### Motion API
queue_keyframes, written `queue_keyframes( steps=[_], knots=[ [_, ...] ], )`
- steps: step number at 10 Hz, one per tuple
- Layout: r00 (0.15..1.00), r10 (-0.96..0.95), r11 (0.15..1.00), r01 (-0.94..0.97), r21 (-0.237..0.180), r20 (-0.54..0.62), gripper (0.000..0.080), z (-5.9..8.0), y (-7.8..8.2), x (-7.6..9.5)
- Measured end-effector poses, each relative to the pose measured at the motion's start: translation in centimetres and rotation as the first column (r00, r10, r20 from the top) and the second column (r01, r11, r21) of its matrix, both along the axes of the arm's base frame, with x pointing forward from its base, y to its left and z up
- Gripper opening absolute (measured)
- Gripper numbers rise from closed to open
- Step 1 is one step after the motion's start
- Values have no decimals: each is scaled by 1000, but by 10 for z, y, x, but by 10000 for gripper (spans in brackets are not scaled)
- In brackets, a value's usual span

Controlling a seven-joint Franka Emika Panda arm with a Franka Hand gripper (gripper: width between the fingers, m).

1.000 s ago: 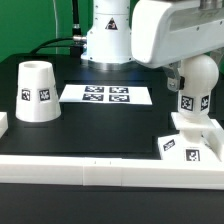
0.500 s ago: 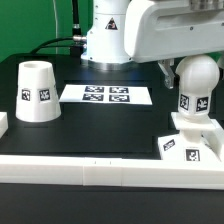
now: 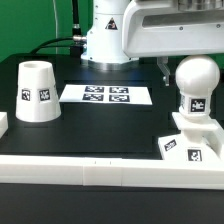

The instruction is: Assemble lamp

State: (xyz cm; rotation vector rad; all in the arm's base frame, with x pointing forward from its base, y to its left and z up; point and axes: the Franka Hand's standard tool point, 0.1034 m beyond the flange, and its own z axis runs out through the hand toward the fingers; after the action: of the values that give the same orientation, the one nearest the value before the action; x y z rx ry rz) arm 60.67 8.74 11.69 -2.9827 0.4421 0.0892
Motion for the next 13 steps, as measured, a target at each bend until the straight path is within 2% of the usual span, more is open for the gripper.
queue_keyframes(
  steps=[2,4,7,10,11,13],
  knots=[
    [970,-241,970,242,19,-25,579,-1,0,0],
    [897,-438,898,440,14,-64,579,-1,5,0],
    [802,-589,806,591,-2,-99,579,-1,11,0],
    [807,-583,811,586,0,-97,579,-1,11,1],
    [840,-534,844,537,3,-95,670,0,10,0],
    [915,-395,918,397,6,-86,693,5,7,0]
  ],
)
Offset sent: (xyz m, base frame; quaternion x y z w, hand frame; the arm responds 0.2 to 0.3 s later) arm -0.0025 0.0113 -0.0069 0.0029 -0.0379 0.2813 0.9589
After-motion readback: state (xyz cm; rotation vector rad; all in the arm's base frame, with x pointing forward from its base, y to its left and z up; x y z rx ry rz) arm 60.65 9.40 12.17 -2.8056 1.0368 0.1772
